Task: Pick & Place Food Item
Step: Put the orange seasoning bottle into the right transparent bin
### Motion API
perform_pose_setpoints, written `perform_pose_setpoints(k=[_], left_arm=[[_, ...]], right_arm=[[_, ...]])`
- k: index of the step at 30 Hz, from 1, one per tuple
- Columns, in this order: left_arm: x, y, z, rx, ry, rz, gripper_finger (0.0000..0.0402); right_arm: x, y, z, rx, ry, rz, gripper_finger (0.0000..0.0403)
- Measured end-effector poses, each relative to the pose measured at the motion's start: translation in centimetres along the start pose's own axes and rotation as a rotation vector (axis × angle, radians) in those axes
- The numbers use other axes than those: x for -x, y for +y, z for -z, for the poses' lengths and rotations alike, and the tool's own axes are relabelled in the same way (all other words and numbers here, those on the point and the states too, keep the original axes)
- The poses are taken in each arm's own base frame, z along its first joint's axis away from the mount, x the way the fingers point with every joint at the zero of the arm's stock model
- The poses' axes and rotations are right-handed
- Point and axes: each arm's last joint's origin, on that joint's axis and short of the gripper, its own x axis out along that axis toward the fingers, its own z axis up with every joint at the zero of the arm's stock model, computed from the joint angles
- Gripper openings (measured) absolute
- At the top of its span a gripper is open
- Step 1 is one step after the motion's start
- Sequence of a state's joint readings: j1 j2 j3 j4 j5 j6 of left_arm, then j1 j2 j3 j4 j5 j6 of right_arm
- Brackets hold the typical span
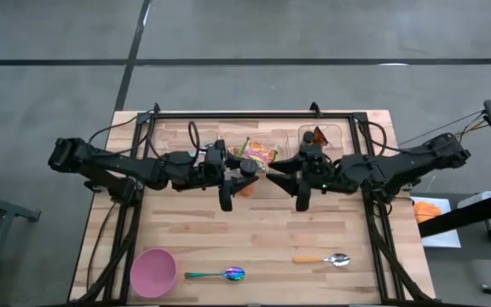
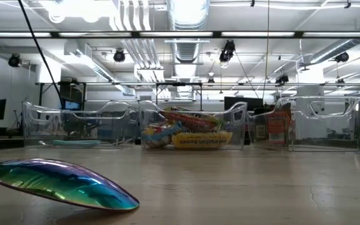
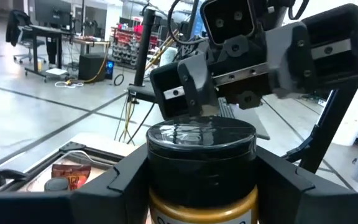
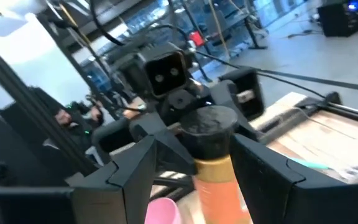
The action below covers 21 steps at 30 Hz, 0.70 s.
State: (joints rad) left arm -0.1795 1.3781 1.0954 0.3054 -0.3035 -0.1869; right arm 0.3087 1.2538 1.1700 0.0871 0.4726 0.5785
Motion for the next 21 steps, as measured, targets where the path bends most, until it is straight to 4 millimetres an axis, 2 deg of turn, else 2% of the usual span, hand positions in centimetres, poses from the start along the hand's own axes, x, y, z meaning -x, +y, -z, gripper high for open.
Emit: perform_pose_setpoints(k=[9, 16, 21], left_arm=[[-0.1, 0.2, 0.0, -0.007, 0.004, 0.038, 0.0212], [-0.1, 0.4, -0.1, 0.012, 0.005, 0.041, 0.0212], [-0.2, 0.7, 0.0, 0.044, 0.023, 0.029, 0.0212]], right_arm=[[-1.9, -0.6, 0.9, 0.042, 0.023, -0.038, 0.0201], [-2.9, -0.2, 0.9, 0.274, 0.039, -0.029, 0.0201], [-3.4, 0.1, 0.5, 0.341, 0.098, 0.021, 0.0201]])
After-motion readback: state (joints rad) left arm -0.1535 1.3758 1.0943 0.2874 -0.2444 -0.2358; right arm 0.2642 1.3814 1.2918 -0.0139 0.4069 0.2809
